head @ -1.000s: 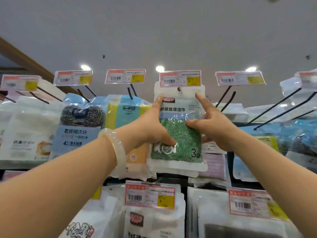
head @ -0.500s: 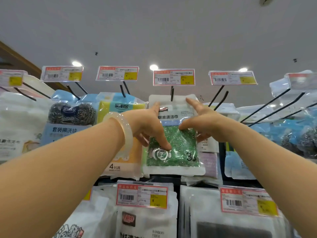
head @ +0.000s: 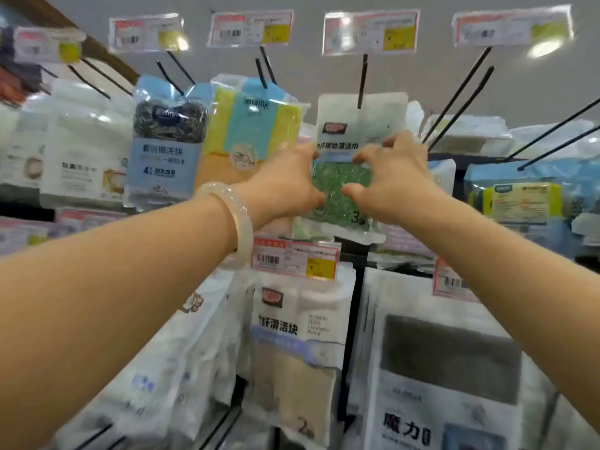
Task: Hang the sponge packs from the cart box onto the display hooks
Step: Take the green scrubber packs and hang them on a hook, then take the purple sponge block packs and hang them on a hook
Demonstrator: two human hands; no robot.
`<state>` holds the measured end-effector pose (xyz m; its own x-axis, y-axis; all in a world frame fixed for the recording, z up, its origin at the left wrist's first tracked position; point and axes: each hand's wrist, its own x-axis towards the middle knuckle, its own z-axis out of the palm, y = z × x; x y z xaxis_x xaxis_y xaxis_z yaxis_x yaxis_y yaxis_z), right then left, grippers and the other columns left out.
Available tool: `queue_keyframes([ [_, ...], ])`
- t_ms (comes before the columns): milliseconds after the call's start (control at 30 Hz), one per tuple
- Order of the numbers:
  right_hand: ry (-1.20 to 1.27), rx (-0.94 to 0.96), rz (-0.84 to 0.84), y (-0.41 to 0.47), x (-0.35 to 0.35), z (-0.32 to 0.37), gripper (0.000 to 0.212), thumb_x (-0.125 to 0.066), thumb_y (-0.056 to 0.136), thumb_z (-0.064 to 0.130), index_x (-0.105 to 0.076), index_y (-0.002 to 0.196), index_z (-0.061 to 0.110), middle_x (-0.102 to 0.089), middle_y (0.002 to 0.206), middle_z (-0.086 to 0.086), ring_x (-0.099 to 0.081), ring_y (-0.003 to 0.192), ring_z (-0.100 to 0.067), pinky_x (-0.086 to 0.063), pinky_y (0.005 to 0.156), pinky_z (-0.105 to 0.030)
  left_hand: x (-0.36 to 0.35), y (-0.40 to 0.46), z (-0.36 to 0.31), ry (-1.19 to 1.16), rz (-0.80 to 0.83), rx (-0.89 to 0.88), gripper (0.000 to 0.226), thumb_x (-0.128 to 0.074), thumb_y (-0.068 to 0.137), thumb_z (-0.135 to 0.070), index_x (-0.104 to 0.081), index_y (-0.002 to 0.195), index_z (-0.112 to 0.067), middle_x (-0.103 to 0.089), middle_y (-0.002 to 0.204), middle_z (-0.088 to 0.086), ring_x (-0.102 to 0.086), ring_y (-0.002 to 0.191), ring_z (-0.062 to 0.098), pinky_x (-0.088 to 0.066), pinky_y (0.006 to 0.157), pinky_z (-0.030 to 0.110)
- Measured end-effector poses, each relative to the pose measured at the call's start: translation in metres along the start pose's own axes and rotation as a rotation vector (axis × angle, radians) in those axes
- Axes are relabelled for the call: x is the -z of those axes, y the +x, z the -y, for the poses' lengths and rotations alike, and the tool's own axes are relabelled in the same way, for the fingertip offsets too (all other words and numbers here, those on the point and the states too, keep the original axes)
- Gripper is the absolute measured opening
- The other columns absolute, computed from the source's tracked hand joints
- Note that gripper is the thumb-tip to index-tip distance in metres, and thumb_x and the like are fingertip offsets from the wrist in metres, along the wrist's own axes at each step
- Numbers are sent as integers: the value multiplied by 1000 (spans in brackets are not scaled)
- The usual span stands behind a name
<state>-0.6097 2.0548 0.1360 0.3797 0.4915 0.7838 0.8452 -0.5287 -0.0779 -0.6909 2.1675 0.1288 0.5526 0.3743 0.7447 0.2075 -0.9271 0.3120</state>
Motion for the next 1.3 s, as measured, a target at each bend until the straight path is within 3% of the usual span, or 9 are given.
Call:
queue_keyframes([
  [267,259,477,-40,-57,-38,85,45,-57,85,21,-48,129,14,-44,136,-12,-37,128,-26,-30,101,-33,44,-103,56,271,-108,-95,58,-61,79,-29,-44,131,-10,-47,134,11,-43,124,22,-34,104,32],
  [367,449,594,77,-98,-68,141,46,-54,88,21,-44,133,13,-46,139,-8,-41,127,-24,-34,100,-33,67,-174,92,369,-98,-17,55,-58,82,-26,-43,130,-5,-45,137,8,-37,122,7,-26,102,7],
  [433,543,690,167,-134,-92,182,44,-51,88,22,-45,131,13,-45,140,-8,-40,129,-26,-33,102,-34,81,-229,116,407,-64,103,54,-57,81,-26,-44,129,-4,-45,137,8,-36,120,5,-29,98,5],
  [533,624,778,389,-197,-127,243,48,-55,86,26,-44,131,13,-38,139,-17,-37,128,-34,-33,104,-41,96,-311,155,514,41,424,61,-61,74,-31,-44,127,-9,-45,132,14,-41,123,21,-37,99,28],
  [633,678,830,682,-266,-158,297,58,-58,85,30,-38,137,13,-33,138,-19,-35,127,-38,-32,107,-44,108,-394,185,529,165,770,79,-70,71,-33,-33,138,-17,-36,138,14,-34,128,29,-35,105,37],
  [767,721,875,983,-359,-194,357,60,-60,85,35,-37,137,14,-31,139,-15,-35,128,-37,-35,106,-43,126,-503,220,487,217,1130,95,-74,70,-42,-21,145,-19,-27,145,15,-28,134,33,-30,108,40],
  [933,684,915,1250,-449,-241,418,61,-62,84,33,-37,136,13,-34,138,-14,-37,127,-35,-34,104,-39,151,-629,269,360,155,1568,81,-72,73,-37,-30,140,-18,-37,138,14,-43,122,33,-41,101,42],
  [1167,553,810,1632,-543,-327,491,64,-58,88,32,-30,141,13,-33,145,-13,-38,130,-29,-35,98,-29,151,-762,337,259,195,1825,48,-62,84,-34,-47,123,-10,-54,122,16,-48,115,33,-34,83,29],
  [1300,572,574,1836,-602,-363,533,63,-62,85,29,-33,140,15,-39,142,-14,-48,122,-26,-41,87,-26,130,-815,372,122,164,1958,62,-64,80,-32,-39,133,-13,-49,130,16,-44,121,34,-39,99,33],
])
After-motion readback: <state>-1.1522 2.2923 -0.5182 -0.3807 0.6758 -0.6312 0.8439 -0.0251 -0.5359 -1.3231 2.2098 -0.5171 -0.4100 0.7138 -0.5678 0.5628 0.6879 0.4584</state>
